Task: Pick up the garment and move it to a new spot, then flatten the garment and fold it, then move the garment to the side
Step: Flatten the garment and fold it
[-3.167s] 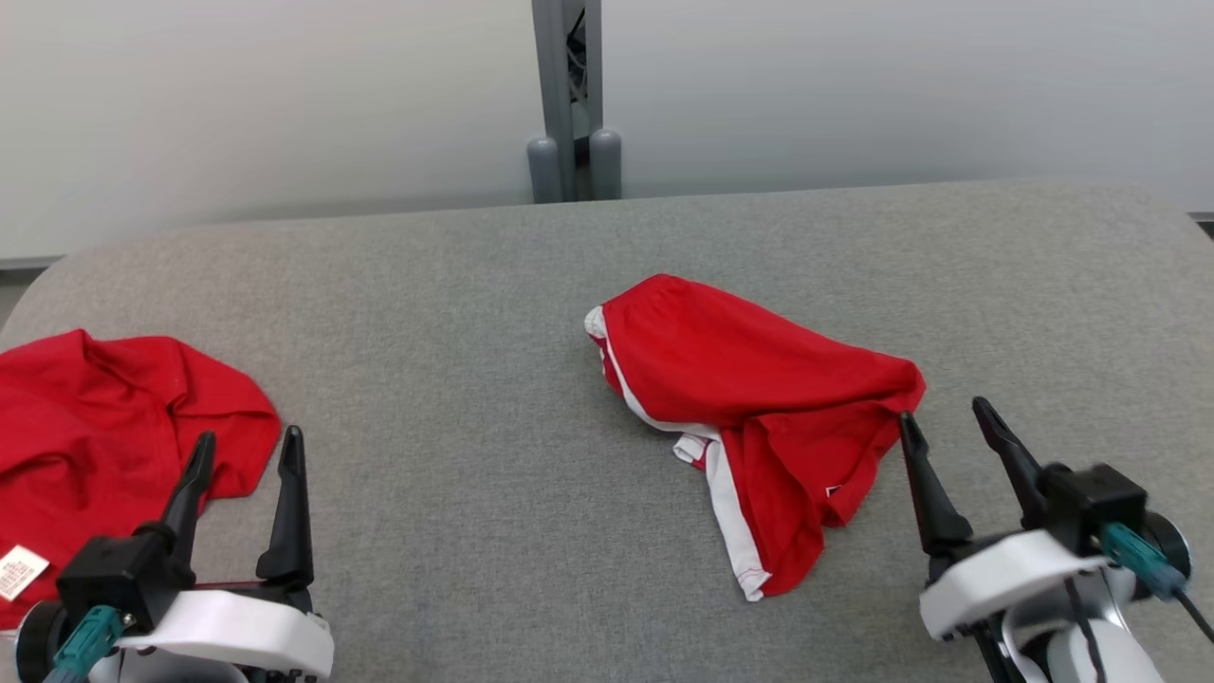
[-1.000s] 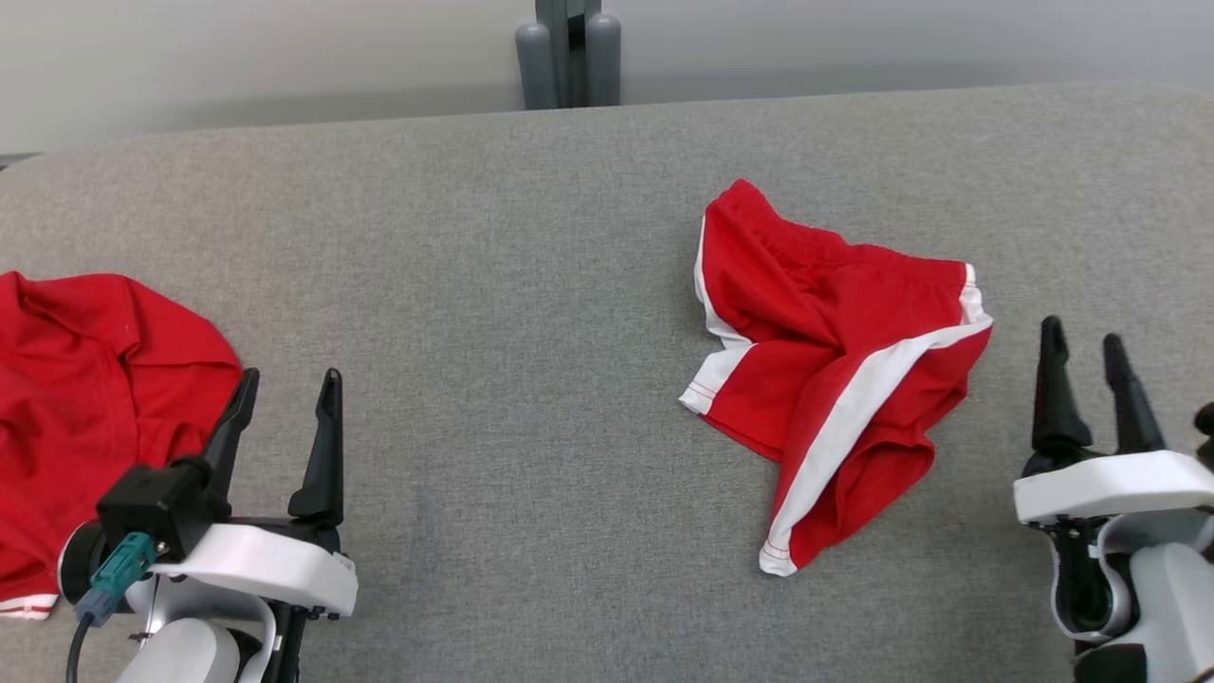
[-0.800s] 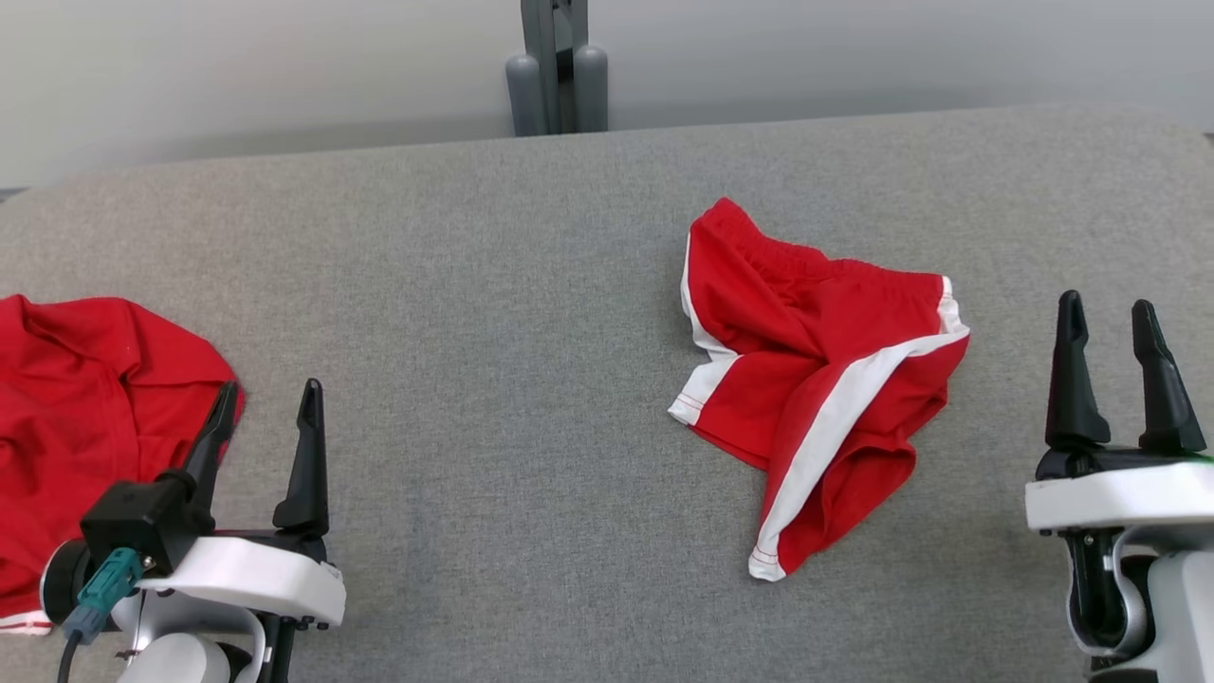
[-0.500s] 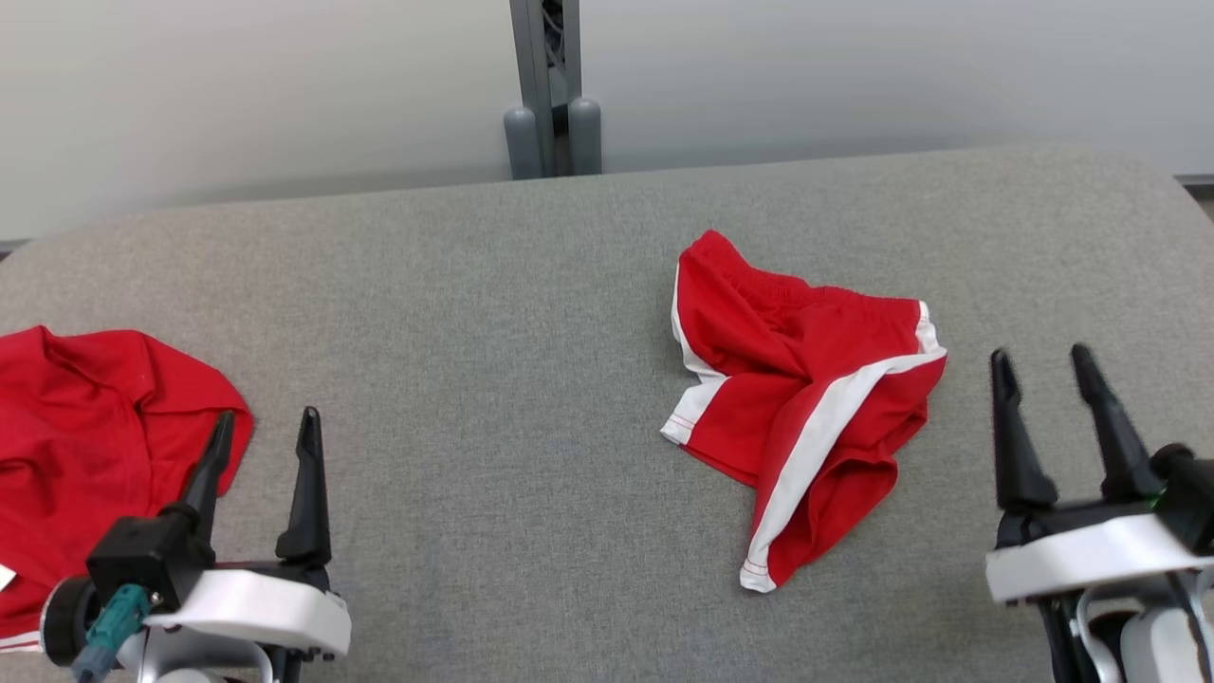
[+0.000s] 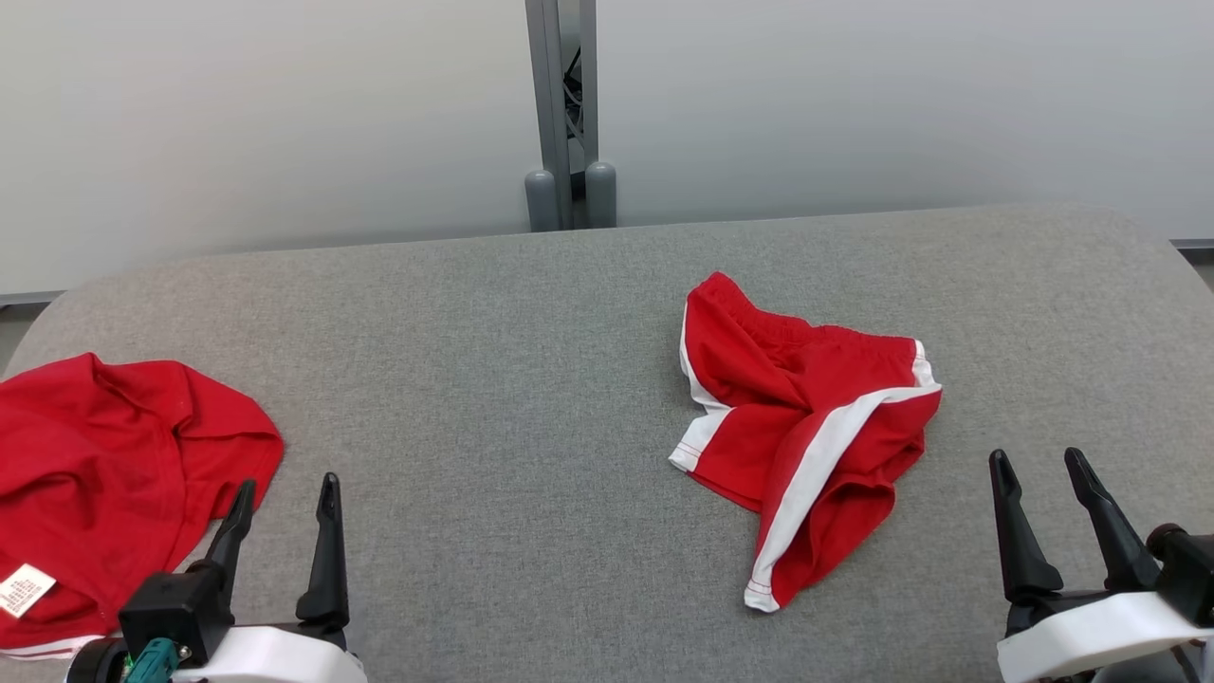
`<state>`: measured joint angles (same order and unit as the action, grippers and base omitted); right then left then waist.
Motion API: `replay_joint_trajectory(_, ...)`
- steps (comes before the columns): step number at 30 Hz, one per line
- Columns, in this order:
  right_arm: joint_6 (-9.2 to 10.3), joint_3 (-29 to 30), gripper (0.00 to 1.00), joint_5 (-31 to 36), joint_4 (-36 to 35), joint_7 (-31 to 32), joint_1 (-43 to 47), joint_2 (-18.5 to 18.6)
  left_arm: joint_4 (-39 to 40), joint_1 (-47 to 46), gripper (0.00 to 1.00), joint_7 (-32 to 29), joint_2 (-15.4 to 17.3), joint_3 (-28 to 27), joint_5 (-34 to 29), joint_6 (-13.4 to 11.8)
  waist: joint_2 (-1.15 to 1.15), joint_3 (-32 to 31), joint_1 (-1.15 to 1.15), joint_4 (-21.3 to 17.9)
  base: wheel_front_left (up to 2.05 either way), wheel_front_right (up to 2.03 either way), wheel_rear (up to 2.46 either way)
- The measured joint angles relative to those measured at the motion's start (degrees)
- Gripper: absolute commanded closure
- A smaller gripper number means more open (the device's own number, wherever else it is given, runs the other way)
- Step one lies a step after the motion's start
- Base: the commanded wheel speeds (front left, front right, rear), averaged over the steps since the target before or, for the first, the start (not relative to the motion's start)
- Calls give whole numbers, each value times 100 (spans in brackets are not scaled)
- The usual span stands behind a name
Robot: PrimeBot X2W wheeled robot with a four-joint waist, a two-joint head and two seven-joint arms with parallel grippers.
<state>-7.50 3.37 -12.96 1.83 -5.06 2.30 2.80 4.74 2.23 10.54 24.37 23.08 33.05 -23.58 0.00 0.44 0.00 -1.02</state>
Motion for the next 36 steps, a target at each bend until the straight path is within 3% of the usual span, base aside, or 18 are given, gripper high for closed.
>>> replay_joint_trajectory(16,0,-90,0,-66,-68,125,59,-2,116,-47,0,-167,-24,198,-3,8,0,-68,0,127,0,0,0)
replay_joint_trajectory(20,0,-114,0,-74,-64,118,14,-2,112,-441,0,-380,-250,710,-66,376,0,12,0,158,0,0,0)
replay_joint_trajectory(27,0,-233,0,-74,-70,127,-169,-2,-524,-1154,0,-1094,-867,1908,-103,1281,0,217,0,-22,0,0,0)
replay_joint_trajectory(28,0,-233,0,-74,-70,127,-169,-2,-524,-1154,0,-1094,-867,1908,-103,1281,0,217,0,-22,0,0,0)
replay_joint_trajectory(36,0,-382,0,-147,-21,23,-417,-5,-1586,-1758,0,-1515,-1421,2573,-34,1989,0,610,0,-498,0,0,0)
